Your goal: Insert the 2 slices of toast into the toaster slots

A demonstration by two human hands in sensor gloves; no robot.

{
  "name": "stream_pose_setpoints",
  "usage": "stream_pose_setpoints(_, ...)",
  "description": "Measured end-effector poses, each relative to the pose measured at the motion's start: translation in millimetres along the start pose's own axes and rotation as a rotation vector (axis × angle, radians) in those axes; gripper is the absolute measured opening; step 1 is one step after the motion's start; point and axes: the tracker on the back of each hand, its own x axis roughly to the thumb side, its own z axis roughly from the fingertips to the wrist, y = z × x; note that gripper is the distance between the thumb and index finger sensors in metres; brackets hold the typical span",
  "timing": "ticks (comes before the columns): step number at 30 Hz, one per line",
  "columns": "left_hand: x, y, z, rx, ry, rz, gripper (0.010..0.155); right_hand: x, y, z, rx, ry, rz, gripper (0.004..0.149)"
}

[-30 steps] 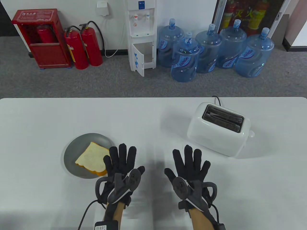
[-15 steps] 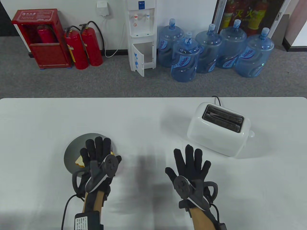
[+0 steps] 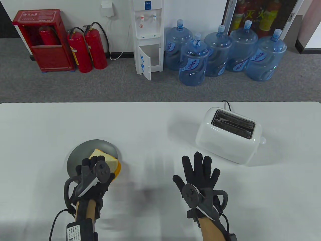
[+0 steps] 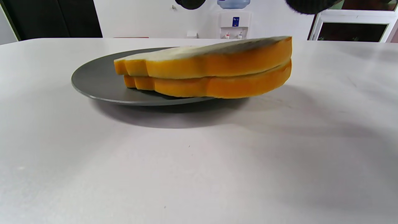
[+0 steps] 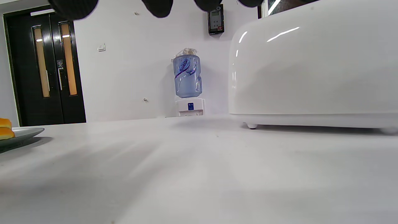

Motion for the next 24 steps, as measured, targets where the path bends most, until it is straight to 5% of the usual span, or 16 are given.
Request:
stream_pose_setpoints(8, 3, -11, -4, -0.082, -0.011, -0.045, 0.082, -1, 0, -1, 0.007, 0.005, -0.021, 0.077)
stream_pose_setpoints(24, 4, -14, -7, -0.033, -0.044, -0.092, 0.074, -1, 0, -1, 0.010, 0.004, -0.020, 0.077)
